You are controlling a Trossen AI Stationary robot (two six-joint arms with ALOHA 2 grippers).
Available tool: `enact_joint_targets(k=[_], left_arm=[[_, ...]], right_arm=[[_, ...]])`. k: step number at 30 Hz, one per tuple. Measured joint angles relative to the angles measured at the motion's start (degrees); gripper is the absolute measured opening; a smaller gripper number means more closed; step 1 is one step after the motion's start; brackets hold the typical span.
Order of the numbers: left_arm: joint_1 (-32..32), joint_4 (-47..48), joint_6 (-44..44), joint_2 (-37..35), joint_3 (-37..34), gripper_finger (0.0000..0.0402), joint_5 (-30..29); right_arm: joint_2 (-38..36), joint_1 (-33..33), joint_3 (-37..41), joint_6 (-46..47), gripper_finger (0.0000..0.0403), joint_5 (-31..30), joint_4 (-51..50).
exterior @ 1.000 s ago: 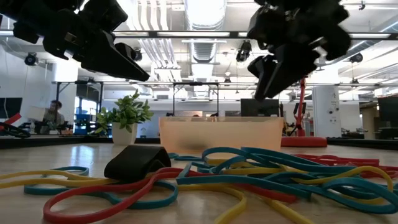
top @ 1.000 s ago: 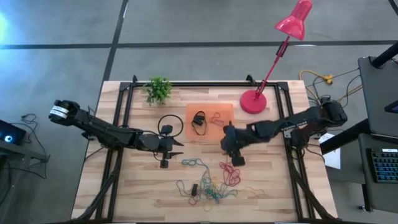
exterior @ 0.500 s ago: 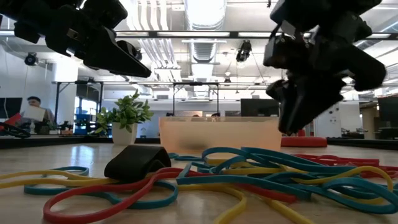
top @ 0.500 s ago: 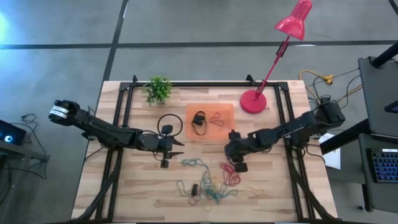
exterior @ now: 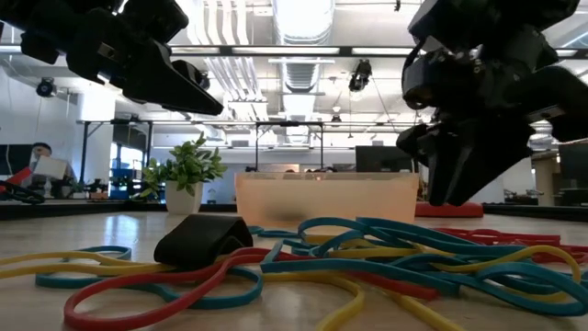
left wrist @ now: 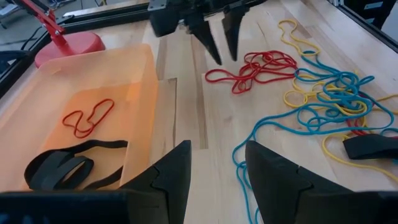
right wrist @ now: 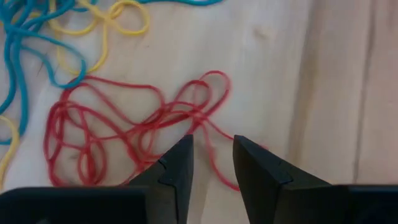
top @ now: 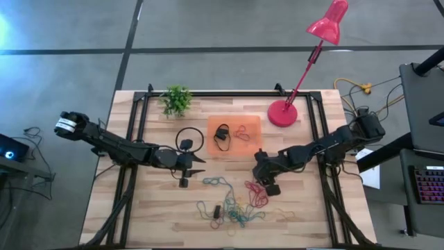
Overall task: Pick and place rubber bands into bin
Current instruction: Put the red rubber band into the bin
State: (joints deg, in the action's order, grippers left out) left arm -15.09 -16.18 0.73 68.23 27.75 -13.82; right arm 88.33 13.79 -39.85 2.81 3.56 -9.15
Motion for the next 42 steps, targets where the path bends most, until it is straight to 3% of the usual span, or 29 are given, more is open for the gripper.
enact_joint_targets(k=[14,24,30,38,42], left_arm=[[0.0,-0.2,-0.1,0.0,0.0,0.0137,0.0],[0.0,-0.3,-0.1,0.0,0.0,0.0137,0.0],[0.0,-0.4,-0.1,0.0,0.0,0.0137,0.0],[0.0,-0.5,-0.1,0.0,0.0,0.0137,0.0],[0.0,-0.5,-0.1,0.0,0.0,0.0137,0.0]], right_arm=[[-0.1,0.7,2.8,0.0,0.0082,-0.1,7.1],[8.6,1.6,0.6,1.1,0.0072,-0.1,9.4],[9.3,1.6,-0.2,1.0,0.0072,-0.5,9.3],[7.3,1.5,0.1,0.3,0.0018,-0.7,7.1],[5.4,1.5,0.1,0.2,0.001,-0.7,6.6]])
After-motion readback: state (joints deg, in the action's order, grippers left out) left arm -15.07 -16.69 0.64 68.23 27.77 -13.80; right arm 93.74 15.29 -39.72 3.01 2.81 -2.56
